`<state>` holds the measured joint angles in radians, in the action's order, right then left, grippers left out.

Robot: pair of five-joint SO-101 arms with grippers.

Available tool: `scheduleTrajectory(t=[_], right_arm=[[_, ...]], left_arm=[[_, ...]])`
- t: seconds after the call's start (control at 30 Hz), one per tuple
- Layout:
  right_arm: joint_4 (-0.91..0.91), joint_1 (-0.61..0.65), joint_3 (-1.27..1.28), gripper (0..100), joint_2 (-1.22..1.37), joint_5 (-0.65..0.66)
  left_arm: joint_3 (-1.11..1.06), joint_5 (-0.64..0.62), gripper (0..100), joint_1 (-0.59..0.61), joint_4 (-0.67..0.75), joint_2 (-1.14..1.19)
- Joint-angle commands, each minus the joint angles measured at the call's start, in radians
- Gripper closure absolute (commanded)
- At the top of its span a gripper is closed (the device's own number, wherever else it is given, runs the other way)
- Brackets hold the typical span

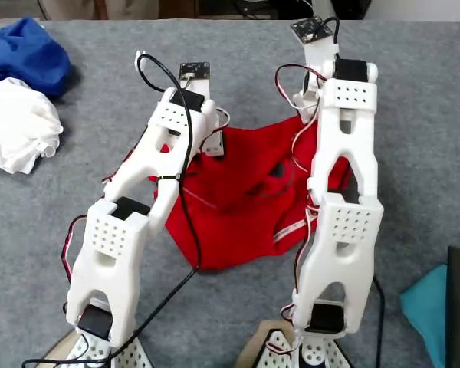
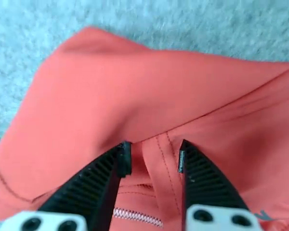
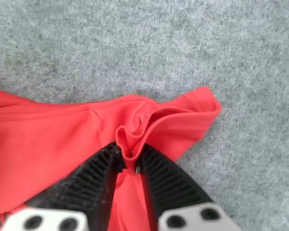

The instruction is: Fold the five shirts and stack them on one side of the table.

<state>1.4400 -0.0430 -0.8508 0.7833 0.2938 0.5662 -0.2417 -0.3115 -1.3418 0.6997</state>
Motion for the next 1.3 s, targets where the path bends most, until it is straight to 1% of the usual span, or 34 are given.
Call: scheduleTrajectory(t=[0.0,0.13,0.2,0.23,0.3,0.37,0.43,0.67,0.8,0.93,1.03,1.13,1.27], right_arm=[[-0.015,-0.022,0.001,99.4,-0.008,0.008],[-0.020,-0.022,-0.004,99.4,0.012,0.008],[-0.021,-0.021,-0.007,99.4,0.031,0.008],[-0.021,-0.021,-0.008,99.4,0.036,0.008],[-0.021,-0.021,-0.010,99.4,0.038,0.008],[-0.015,-0.021,-0.030,99.4,0.042,0.008],[-0.014,-0.022,-0.038,99.4,0.044,0.006],[-0.005,-0.022,-0.041,99.4,0.038,0.006],[0.057,-0.015,-0.107,99.4,0.027,0.006],[0.147,-0.013,-0.234,99.4,0.027,0.005],[0.241,-0.015,-0.360,99.4,0.027,0.005],[0.319,-0.015,-0.469,99.4,0.033,0.005],[0.342,-0.015,-0.526,99.4,0.027,0.005]], left_arm=[[0.025,-0.008,88,-0.008,0.025,-0.010],[0.025,-0.008,99,-0.008,0.026,-0.008],[0.017,-0.008,97,-0.008,0.040,-0.008],[0.006,-0.009,98,-0.008,0.054,-0.008],[-0.011,-0.041,98,-0.006,0.074,-0.008],[-0.005,-0.066,98,-0.003,0.071,-0.010],[-0.002,-0.063,98,-0.002,0.074,-0.021],[0.172,-0.063,98,0.035,0.015,-0.021],[0.259,-0.063,98,0.061,-0.038,-0.021],[0.376,-0.063,98,0.058,-0.133,-0.021],[0.506,-0.063,98,0.058,-0.236,-0.021],[0.647,-0.063,98,0.066,-0.305,-0.015],[0.796,-0.063,98,0.055,-0.404,-0.019]])
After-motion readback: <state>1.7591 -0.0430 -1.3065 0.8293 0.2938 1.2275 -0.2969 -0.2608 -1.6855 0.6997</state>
